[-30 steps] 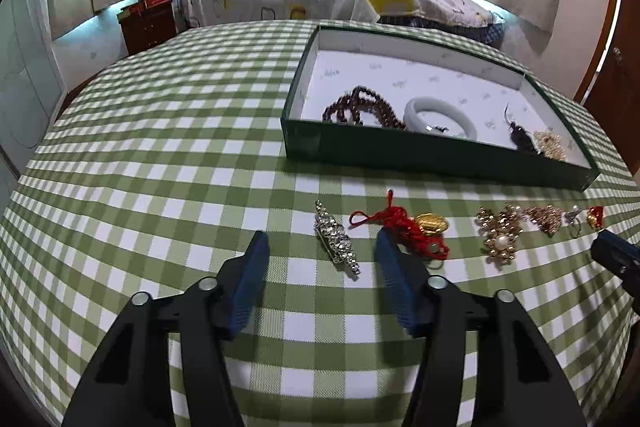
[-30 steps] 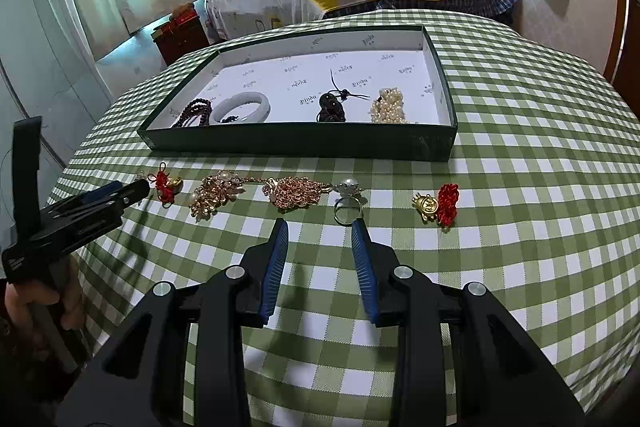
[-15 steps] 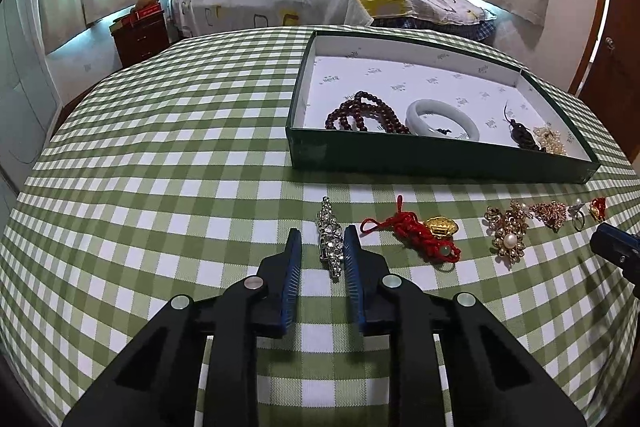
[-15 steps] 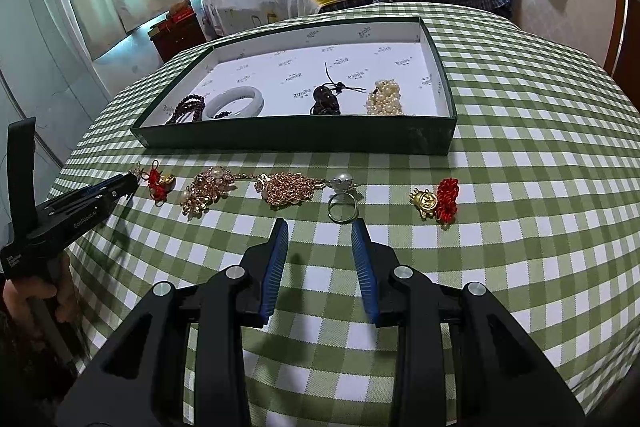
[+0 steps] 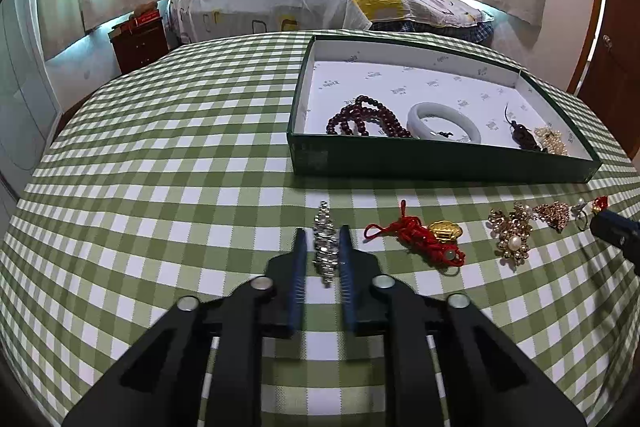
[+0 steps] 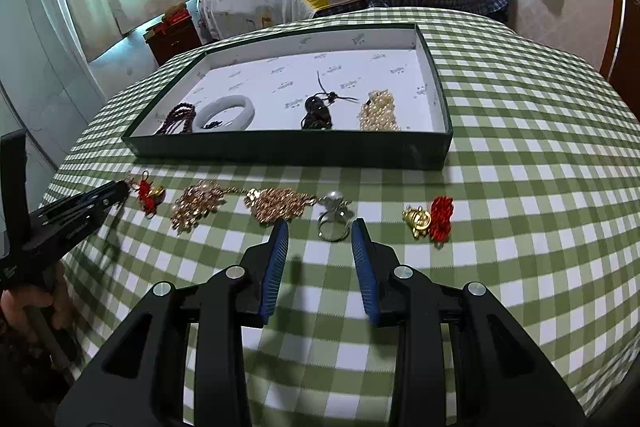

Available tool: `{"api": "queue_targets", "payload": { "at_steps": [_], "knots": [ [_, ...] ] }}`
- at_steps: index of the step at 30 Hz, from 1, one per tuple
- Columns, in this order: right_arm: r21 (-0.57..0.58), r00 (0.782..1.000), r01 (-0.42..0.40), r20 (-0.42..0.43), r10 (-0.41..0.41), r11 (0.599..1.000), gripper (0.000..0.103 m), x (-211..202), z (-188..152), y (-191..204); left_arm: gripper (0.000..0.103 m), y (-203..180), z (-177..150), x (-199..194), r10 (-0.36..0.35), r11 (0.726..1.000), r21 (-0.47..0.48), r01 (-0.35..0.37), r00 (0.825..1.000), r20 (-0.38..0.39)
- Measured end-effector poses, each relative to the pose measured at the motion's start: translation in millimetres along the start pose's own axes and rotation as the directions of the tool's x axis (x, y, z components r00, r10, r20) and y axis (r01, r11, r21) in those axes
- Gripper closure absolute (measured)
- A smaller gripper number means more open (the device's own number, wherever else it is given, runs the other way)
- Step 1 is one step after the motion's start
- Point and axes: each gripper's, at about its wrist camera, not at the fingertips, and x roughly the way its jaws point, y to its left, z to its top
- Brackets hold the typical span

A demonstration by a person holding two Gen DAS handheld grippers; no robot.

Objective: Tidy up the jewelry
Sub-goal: 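Close the left tool on the silver brooch while the right tool closes on the ring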

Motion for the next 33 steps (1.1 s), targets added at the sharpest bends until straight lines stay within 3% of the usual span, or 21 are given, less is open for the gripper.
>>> {"api": "queue_targets", "payload": {
  "at_steps": [11,15,33],
  "knots": [
    [-0.013,0.999,0.031,-0.009,-0.031,0.999,0.071,18,9,1,0.09,1,0,0,-0.005,1.0,-0.002,0.005,1.0,0.0],
    [-0.03,0.999,0.046,-0.006,-0.046,0.998,0.082,21,8,2,0.09,1,0,-1,-0.004,1.0,-0.001,0.004,1.0,0.001],
    [-0.03,0.999,0.038,0.027,-0.037,0.999,0.082,1,3,2,0.09,-1,2,-17,-0.013,1.0,0.004,0.013,0.999,0.03]
  ]
}}
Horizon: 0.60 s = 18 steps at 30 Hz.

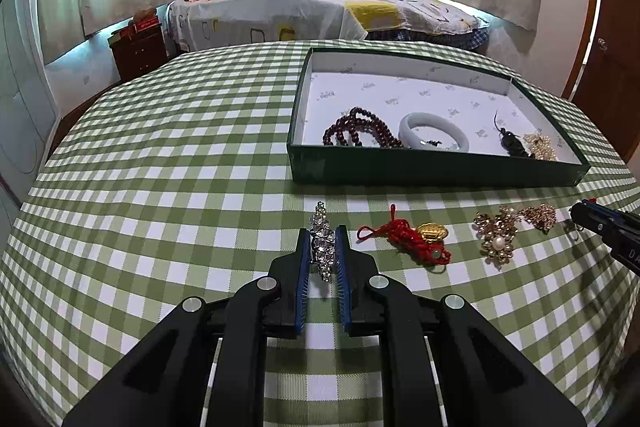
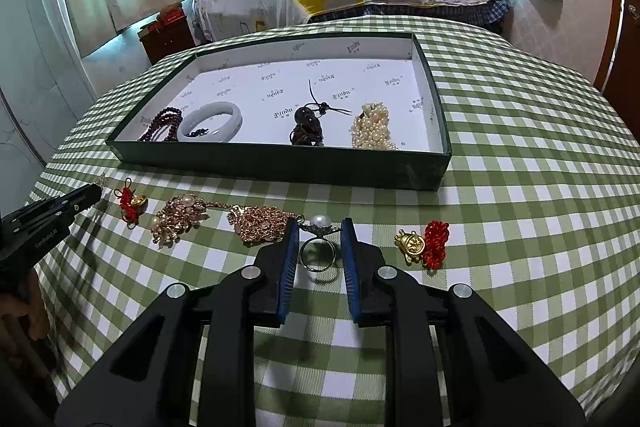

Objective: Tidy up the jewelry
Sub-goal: 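Close the left tool on the silver brooch while the right tool closes on the ring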

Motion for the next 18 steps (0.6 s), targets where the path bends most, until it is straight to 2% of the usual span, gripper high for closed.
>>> {"api": "queue_targets", "payload": {
  "at_steps": [10,18],
  "knots": [
    [0.005,0.999,-0.021,0.045,0.021,1.0,0.082,-21,10,2,0.09,-11,12,-21,-0.039,0.999,0.002,0.039,0.998,0.043],
    [-0.005,0.996,-0.036,0.078,0.036,0.999,0.082,-29,29,5,0.09,-28,39,-26,-0.088,0.996,0.017,0.087,0.993,0.077]
  ]
}}
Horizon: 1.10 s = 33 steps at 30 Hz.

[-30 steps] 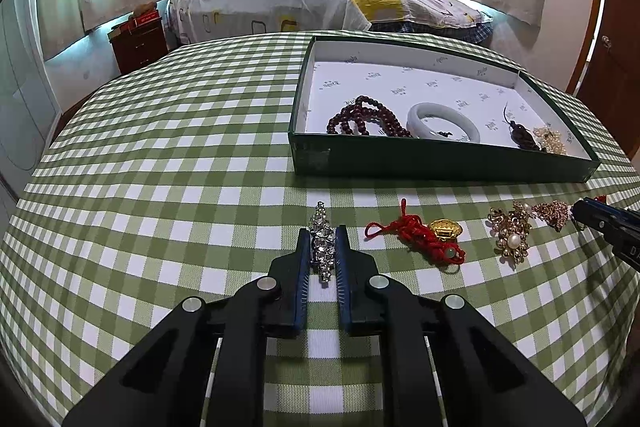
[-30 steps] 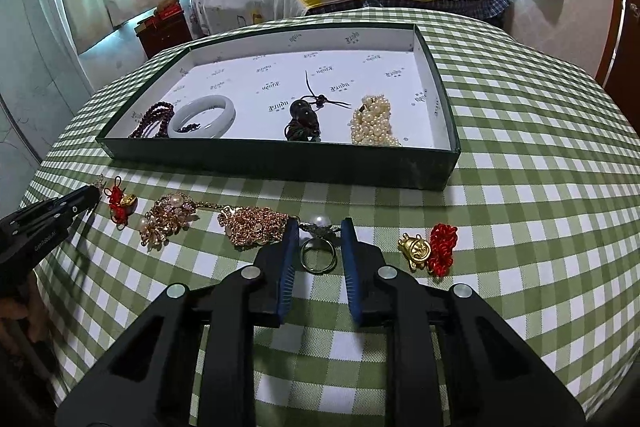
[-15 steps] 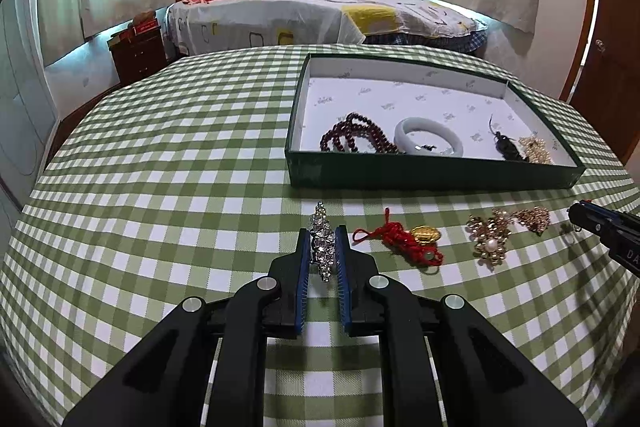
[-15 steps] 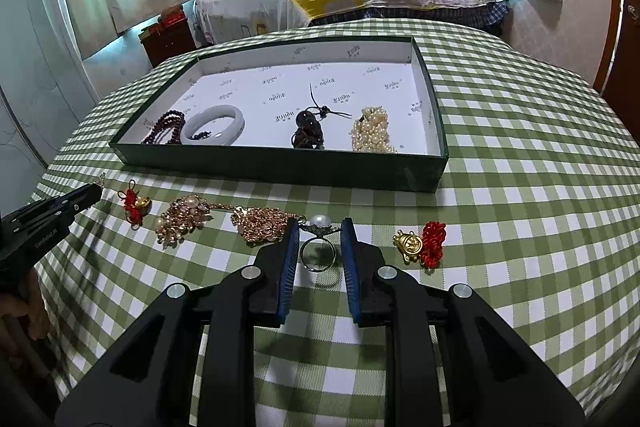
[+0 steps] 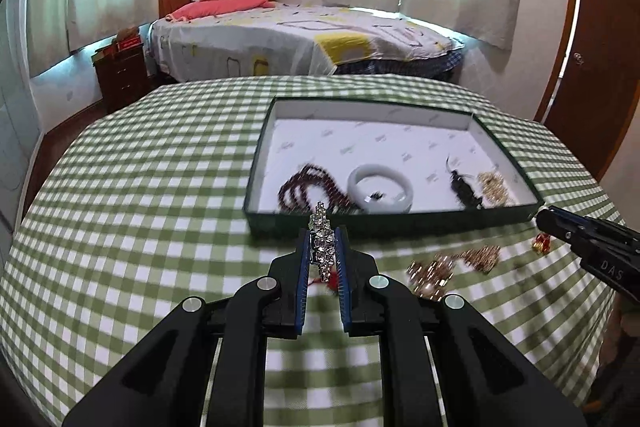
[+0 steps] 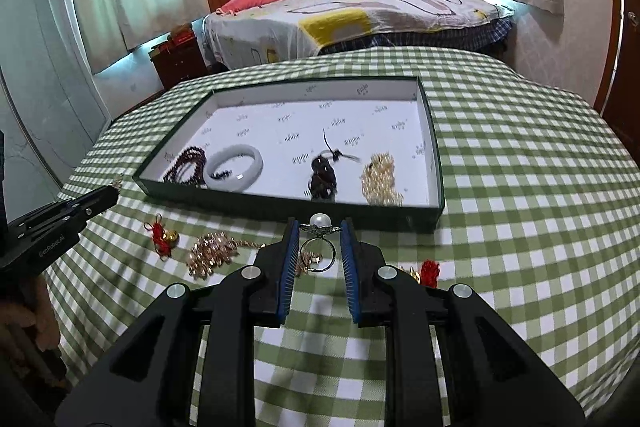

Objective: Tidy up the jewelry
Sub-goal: 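Carry the brooch and pearl ring into the tray and open both tools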

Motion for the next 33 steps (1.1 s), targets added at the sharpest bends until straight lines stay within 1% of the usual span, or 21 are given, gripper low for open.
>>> {"api": "queue_targets", "payload": {
  "at_steps": [5,10,13,18,20,23,27,33],
  "knots": [
    [-0.01,1.0,-0.001,0.03,0.002,1.0,0.082,1,22,1,0.09,-15,21,5,-0.033,0.999,0.019,0.032,0.999,0.031],
    [-0.026,0.997,0.01,0.08,-0.008,1.0,0.082,4,52,-2,0.09,-35,49,15,-0.06,0.997,0.055,0.056,0.996,0.07],
    [-0.028,0.995,0.017,0.099,-0.015,0.999,0.082,8,67,-6,0.09,-44,67,26,-0.085,0.996,0.046,0.082,0.993,0.076],
    [-0.02,0.994,0.019,0.11,-0.017,1.0,0.082,22,87,-17,0.09,-56,87,47,-0.115,0.993,0.021,0.114,0.991,0.068],
    [-0.022,0.994,0.023,0.106,-0.021,0.999,0.082,31,91,-21,0.09,-59,91,57,-0.124,0.992,0.009,0.123,0.991,0.058],
    [-0.022,0.996,0.025,0.082,-0.024,0.999,0.082,47,94,-27,0.09,-65,90,78,-0.124,0.992,0.004,0.124,0.992,0.022],
    [-0.008,0.999,0.024,0.026,-0.024,1.0,0.082,76,90,-37,0.09,-72,81,107,-0.109,0.994,0.016,0.11,0.993,-0.044],
    [-0.001,0.998,0.028,-0.059,-0.028,1.0,0.082,109,79,-44,0.09,-75,74,137,-0.095,0.995,0.014,0.097,0.988,-0.119]
  ]
}}
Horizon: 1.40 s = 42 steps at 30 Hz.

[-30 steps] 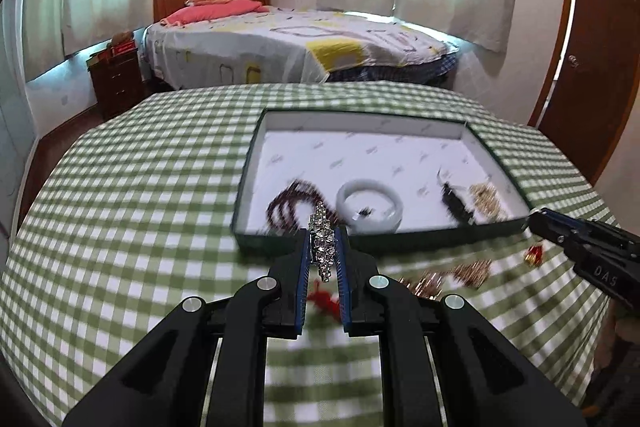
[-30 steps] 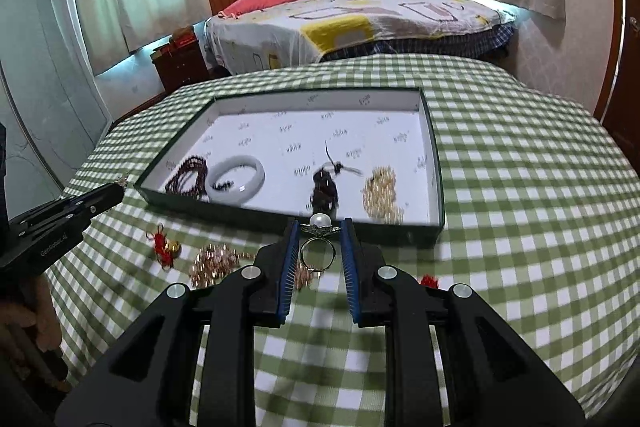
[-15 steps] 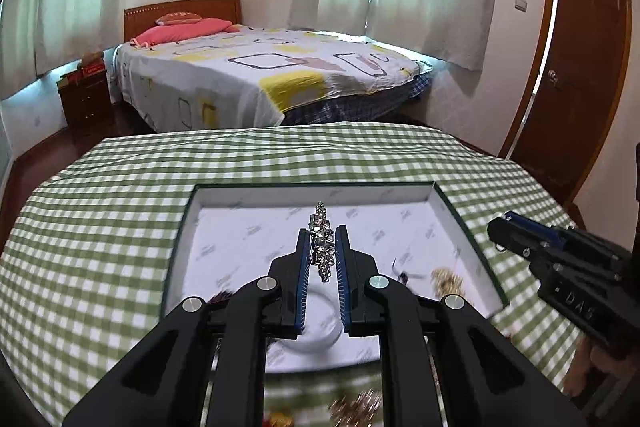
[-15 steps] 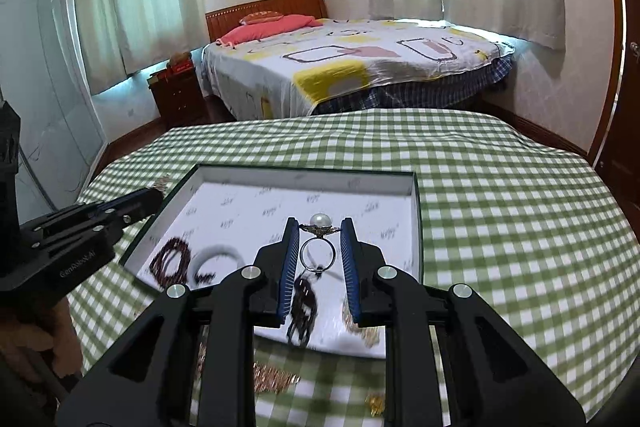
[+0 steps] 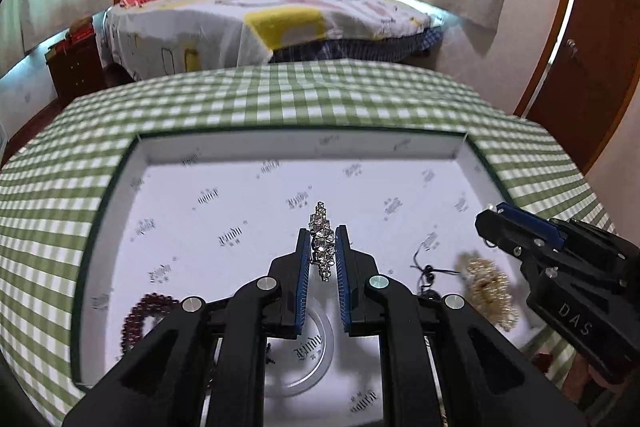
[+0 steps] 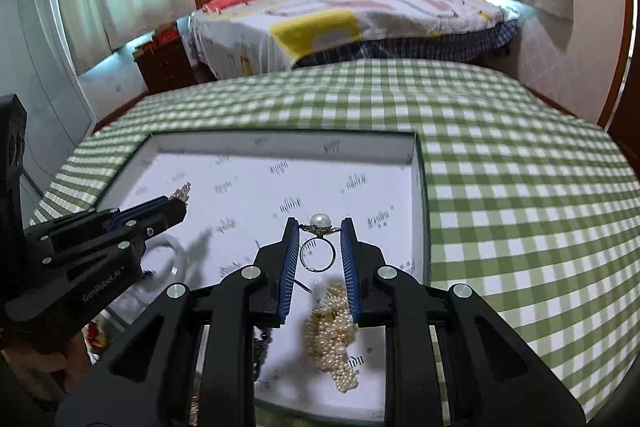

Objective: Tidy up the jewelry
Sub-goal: 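Carry the brooch and pearl ring into the tray and open both tools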

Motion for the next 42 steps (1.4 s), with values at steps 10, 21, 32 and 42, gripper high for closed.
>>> {"api": "queue_targets", "payload": {
  "at_steps": [10,21,32,42],
  "knots": [
    [-0.015,0.999,0.018,-0.051,-0.019,1.0,0.082,22,-4,-2,0.089,-6,0,24,-0.005,1.0,0.014,0.006,0.998,-0.067],
    [-0.018,0.999,0.018,-0.048,-0.019,1.0,0.076,23,-3,-3,0.068,-10,-1,25,-0.002,1.0,0.03,0.004,0.998,-0.068],
    [-0.007,1.0,0.003,0.024,-0.002,1.0,0.074,-15,5,8,0.053,4,8,-21,-0.008,1.0,-0.003,0.008,0.999,0.033],
    [0.005,0.998,-0.008,0.061,0.008,1.0,0.073,-60,-21,22,0.053,36,-18,-71,0.026,0.999,-0.044,-0.022,0.996,0.087]
  ]
}}
